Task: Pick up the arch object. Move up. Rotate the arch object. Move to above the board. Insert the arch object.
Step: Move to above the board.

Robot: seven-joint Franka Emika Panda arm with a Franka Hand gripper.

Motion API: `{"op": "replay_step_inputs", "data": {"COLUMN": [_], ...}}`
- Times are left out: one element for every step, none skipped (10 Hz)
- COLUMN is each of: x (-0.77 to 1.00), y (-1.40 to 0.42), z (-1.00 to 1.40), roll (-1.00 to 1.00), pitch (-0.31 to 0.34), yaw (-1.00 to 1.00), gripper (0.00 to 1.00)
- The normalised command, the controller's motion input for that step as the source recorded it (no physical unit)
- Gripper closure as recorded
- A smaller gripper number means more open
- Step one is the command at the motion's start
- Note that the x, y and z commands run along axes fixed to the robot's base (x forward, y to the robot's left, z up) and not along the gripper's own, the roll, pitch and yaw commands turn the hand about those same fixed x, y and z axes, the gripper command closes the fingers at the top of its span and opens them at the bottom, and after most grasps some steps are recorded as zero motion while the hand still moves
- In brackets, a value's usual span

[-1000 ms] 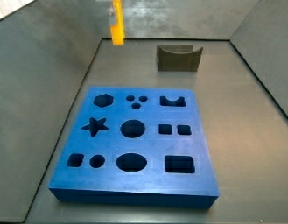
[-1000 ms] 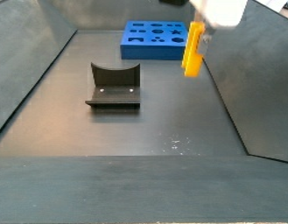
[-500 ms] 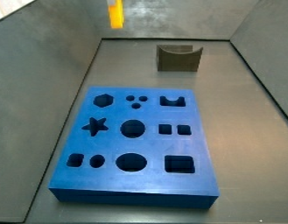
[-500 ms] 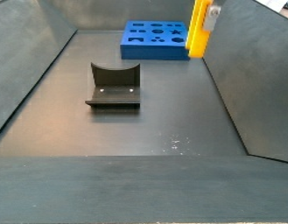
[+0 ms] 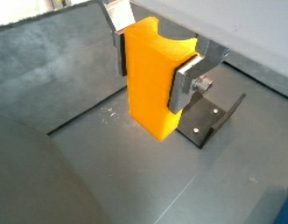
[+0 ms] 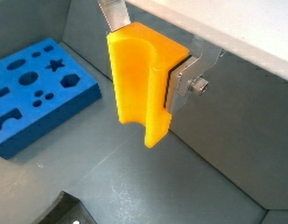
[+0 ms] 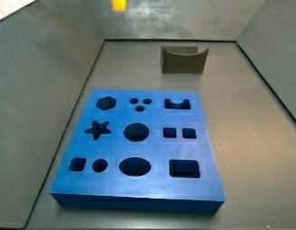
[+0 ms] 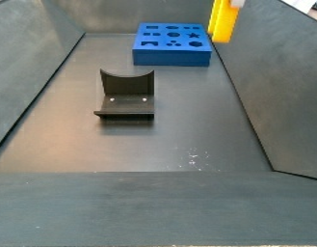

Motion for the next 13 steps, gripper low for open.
{"op": "replay_step_inputs", "data": {"x": [0.01, 0.01, 0.01, 0.00, 0.00, 0.00, 0.00, 0.00, 0.00, 0.00, 0.33, 0.33, 0.35], "y": [0.07, 0.07, 0.07, 0.07, 0.07, 0.06, 0.05, 0.04, 0.03, 0.03, -1.00, -1.00, -1.00], "z": [1.00, 1.00, 1.00, 1.00, 0.99, 0.82, 0.70, 0.61, 0.45, 0.33, 0.01, -0.01, -0.02], "roll": [-0.06, -0.05, -0.04, -0.03, -0.03, -0.02, -0.02, -0.02, -0.01, -0.01, 0.03, 0.04, 0.04], "pitch": [0.085, 0.085, 0.082, 0.081, 0.081, 0.080, 0.081, 0.079, 0.083, 0.086, 0.086, 0.085, 0.089], "yaw": [-0.06, -0.06, -0.06, -0.06, -0.06, -0.06, -0.06, -0.06, -0.06, -0.06, 1.00, 1.00, 1.00], "gripper": [1.00, 1.00, 1.00, 1.00, 1.00, 1.00, 1.00, 1.00, 1.00, 1.00, 1.00, 1.00, 1.00]}}
